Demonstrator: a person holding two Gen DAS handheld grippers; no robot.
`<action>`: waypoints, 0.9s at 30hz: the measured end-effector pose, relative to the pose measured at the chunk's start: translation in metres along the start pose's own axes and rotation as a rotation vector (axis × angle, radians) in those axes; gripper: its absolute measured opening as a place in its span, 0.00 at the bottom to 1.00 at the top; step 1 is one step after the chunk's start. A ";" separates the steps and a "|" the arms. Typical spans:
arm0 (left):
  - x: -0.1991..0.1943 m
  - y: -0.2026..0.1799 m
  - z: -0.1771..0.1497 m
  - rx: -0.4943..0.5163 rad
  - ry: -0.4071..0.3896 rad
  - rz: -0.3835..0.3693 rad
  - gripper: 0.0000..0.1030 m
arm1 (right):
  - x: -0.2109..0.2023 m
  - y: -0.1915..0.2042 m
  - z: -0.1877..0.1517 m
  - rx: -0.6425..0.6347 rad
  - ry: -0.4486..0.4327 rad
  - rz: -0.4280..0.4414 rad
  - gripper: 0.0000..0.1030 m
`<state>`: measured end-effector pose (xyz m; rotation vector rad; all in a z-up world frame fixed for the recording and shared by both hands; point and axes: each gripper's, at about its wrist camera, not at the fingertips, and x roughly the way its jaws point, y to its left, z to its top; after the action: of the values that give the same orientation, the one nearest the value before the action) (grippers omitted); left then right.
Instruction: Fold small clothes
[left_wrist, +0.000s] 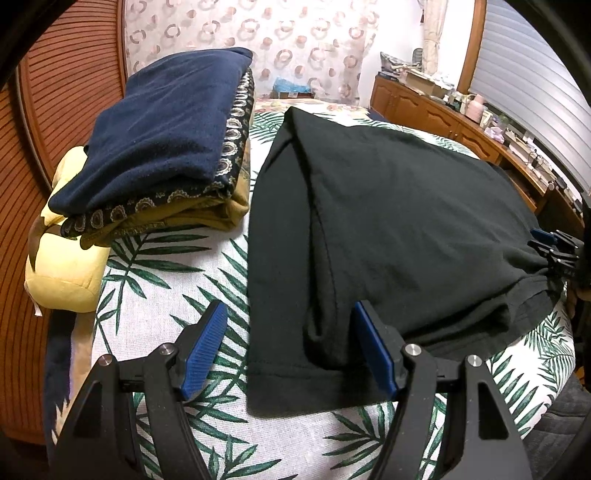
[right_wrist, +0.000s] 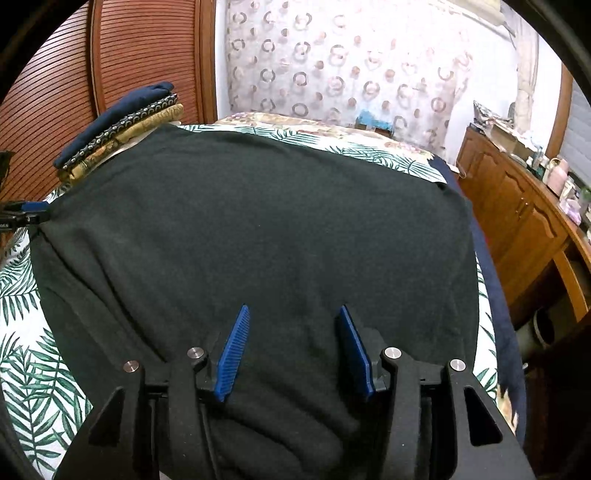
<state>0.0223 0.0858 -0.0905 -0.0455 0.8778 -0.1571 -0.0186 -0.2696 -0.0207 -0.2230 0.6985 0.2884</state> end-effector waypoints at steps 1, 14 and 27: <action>0.000 0.000 0.000 0.000 0.000 -0.002 0.69 | -0.001 0.003 0.000 0.000 -0.002 -0.001 0.52; 0.003 -0.013 0.006 0.052 0.008 -0.041 0.31 | -0.003 0.003 -0.002 -0.015 0.000 0.007 0.54; -0.034 -0.050 0.040 0.100 -0.145 -0.145 0.10 | -0.004 0.000 -0.002 -0.010 -0.001 0.018 0.54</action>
<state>0.0262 0.0405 -0.0340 -0.0266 0.7205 -0.3289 -0.0224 -0.2713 -0.0197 -0.2260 0.6984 0.3088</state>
